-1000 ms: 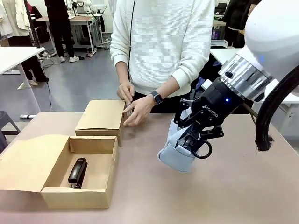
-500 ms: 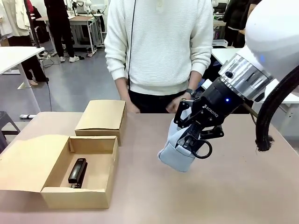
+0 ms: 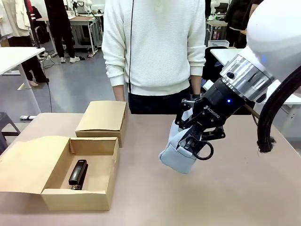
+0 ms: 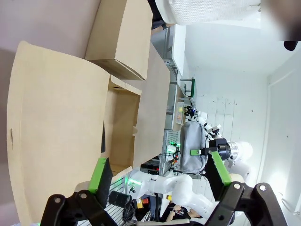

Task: Place items inside the box.
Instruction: Pick up a Pencil pouch or Stapler and place it inside the Mailer Box closest to the robot.

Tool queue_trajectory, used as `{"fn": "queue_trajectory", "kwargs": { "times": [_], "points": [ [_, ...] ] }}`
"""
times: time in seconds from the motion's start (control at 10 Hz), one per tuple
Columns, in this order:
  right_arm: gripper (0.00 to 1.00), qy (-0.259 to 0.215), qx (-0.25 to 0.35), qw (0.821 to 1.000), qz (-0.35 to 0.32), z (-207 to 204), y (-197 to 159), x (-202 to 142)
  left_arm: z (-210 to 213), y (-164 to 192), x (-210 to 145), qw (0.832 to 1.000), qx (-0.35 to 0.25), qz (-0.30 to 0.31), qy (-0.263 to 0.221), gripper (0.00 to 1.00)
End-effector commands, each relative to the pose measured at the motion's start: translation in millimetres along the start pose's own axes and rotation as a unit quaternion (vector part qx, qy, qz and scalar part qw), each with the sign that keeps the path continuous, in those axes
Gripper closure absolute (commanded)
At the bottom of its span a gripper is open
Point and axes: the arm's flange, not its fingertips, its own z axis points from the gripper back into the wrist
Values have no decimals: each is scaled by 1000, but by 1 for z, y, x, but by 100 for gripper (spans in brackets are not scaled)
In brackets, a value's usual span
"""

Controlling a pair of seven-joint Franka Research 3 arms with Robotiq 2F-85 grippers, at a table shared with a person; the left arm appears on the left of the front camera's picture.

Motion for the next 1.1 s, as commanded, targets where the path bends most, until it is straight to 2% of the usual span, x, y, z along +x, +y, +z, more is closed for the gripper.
{"fn": "queue_trajectory", "kwargs": {
  "times": [0.0, 0.3, 0.4, 0.5, 0.6, 0.8, 0.9, 1.0],
  "points": [
    [93, -4, 12, 1000, -1, 1, 5, 1, 0, 1, -2, 1000, -9, -9, 0, 0],
    [93, 0, 0, 1000, 0, 0, 0, 0, 0, 1, -2, 1000, -9, -9, 0, 0],
    [93, -17, -30, 998, 48, -32, 41, -6, 0, 1, -2, 1000, -9, -9, 0, 0],
    [93, 2, -42, 994, 101, -57, 71, -6, 0, 1, -2, 1000, -9, -9, 0, 0],
    [93, -5, -56, 990, 128, -76, 91, -5, 0, 1, -2, 1000, -9, -9, 0, 0],
    [93, -33, -17, 990, 136, -120, 136, 5, 0, 1, -2, 1000, -9, -9, 0, 0],
    [93, -26, -4, 991, 129, -144, 147, 0, 0, 1, -2, 1000, -9, -9, 0, 0],
    [93, -9, -33, 990, 136, -104, 112, -18, 0, 1, -2, 1000, -9, -9, 0, 0]
  ]
}}
